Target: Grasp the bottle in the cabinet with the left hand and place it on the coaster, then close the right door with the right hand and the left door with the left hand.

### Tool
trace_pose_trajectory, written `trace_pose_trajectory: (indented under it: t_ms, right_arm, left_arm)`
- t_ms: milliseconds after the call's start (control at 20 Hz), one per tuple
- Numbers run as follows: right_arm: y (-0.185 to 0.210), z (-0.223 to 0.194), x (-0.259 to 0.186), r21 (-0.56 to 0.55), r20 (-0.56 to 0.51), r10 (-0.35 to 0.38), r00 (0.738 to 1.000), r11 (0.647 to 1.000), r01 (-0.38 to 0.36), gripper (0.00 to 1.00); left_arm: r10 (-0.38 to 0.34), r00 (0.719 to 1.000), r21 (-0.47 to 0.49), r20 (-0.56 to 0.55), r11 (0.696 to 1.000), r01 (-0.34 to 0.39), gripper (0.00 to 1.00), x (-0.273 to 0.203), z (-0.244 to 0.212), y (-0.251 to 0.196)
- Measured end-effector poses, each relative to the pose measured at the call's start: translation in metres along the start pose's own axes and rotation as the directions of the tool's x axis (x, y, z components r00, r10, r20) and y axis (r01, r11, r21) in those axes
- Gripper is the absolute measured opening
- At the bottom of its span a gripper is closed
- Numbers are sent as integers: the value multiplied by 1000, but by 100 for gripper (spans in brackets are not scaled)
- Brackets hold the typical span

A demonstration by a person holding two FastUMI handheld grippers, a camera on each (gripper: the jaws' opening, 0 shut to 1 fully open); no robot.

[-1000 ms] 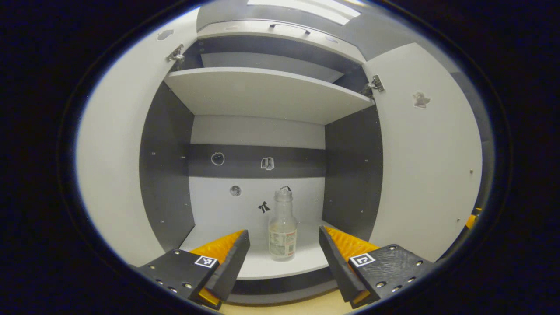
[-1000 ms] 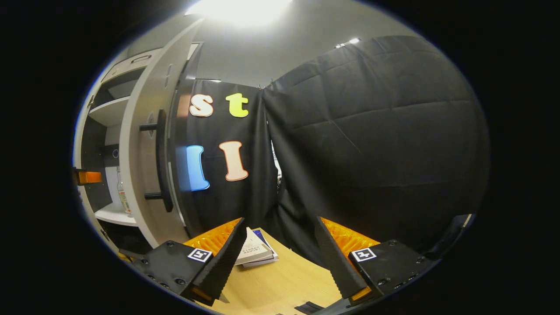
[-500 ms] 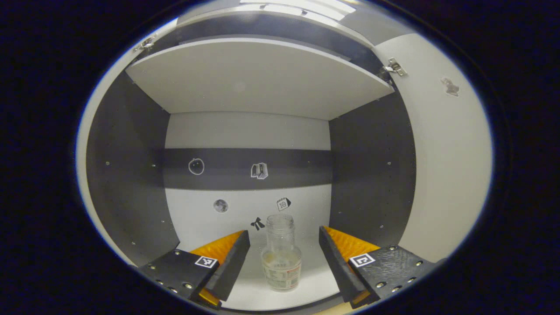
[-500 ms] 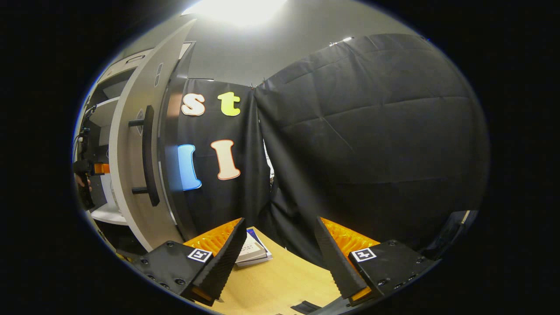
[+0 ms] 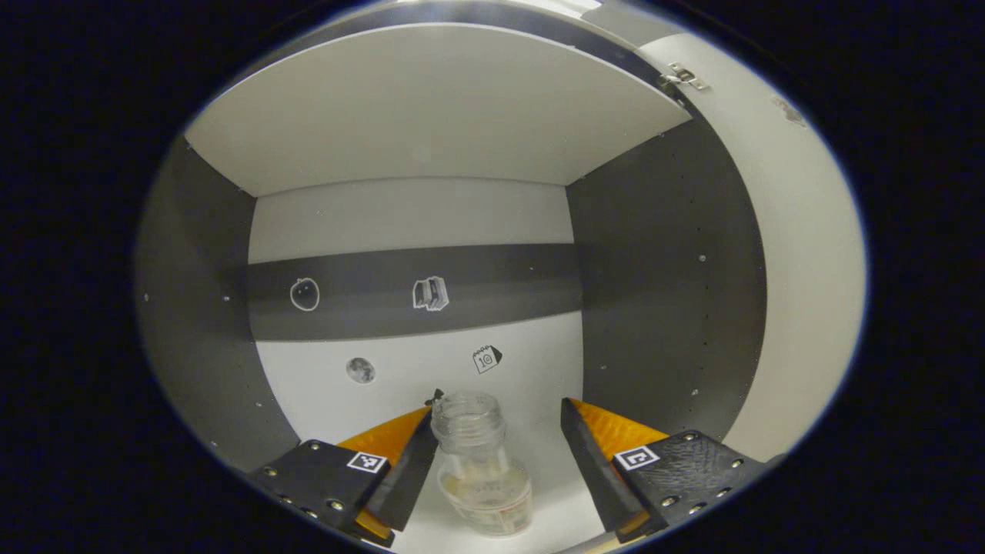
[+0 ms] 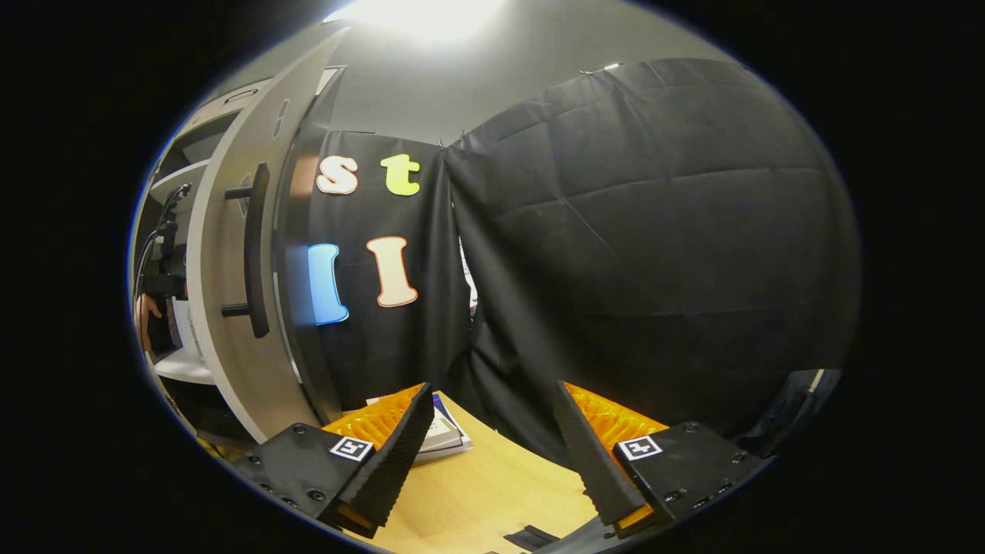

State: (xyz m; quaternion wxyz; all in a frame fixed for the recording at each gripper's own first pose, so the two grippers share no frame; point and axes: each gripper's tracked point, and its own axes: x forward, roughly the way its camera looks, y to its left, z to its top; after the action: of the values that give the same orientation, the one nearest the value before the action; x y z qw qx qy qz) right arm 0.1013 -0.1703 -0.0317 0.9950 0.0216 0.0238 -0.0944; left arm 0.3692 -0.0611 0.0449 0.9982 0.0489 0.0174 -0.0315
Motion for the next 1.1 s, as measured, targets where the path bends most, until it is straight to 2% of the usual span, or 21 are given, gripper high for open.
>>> trace_pose_trajectory:
  t_ms: [50, 150, 200, 250, 300, 450, 500, 550, 600, 650, 900, 950, 1000, 1100]
  right_arm:
    - [-2, -1, 0, 4, -2, -2, 1000, 1000, 2, 96]
    - [-4, -2, 2, 11, -5, -3, 1000, 1000, 3, 96]
    - [-5, -2, 3, 12, -5, -2, 1000, 1000, 2, 96]
    - [-6, -3, 4, 11, -6, 0, 1000, 1000, 0, 99]
    - [-5, -2, 7, 10, -5, 6, 1000, 1000, -6, 99]
    - [-6, -1, 15, -2, 1, 23, 1000, 1000, -23, 99]
    - [-5, 0, 19, 0, 0, 29, 1000, 1000, -29, 96]
    - [-5, 0, 23, 5, -1, 37, 999, 999, -37, 99]
    - [-5, 1, 28, 12, -2, 46, 999, 999, -46, 96]
    - [-3, 3, 30, 18, -4, 55, 998, 998, -55, 99]
    - [9, 2, 61, 28, -9, 132, 991, 991, -132, 100]
    - [12, 2, 66, 23, -8, 151, 988, 988, -151, 100]
    - [17, 2, 71, 19, -7, 172, 985, 985, -172, 100]
    - [25, 5, 78, 15, -1, 214, 977, 977, -214, 100]
  left_arm:
    - [39, 999, -9, 10, 999, -39, 99, 5, 0, 5]
    - [75, 997, -31, 9, 997, -75, 53, 10, -3, 14]
    - [81, 997, -34, 7, 996, -81, 53, 10, -3, 16]
    - [88, 996, -37, 3, 995, -88, 37, 7, -3, 17]
    - [91, 996, -36, -5, 995, -91, 34, 5, -3, 17]
    - [86, 996, -43, 4, 995, -86, 37, -11, 6, 16]
    - [81, 997, -43, 11, 996, -80, 37, -19, 12, 15]
    - [68, 998, -47, 15, 997, -68, 37, -29, 18, 12]
    - [59, 998, -51, 19, 997, -58, 37, -39, 23, 10]
    - [50, 998, -55, 29, 997, -48, 37, -50, 29, 8]
    - [-9, 995, -109, 97, 994, 20, 37, -115, 42, -8]
    - [-13, 995, -118, 103, 993, 26, 45, -132, 40, -11]
    - [-18, 994, -133, 104, 991, 32, 45, -146, 36, -13]
    - [-40, 995, -159, 87, 986, 53, 38, -171, 20, -21]
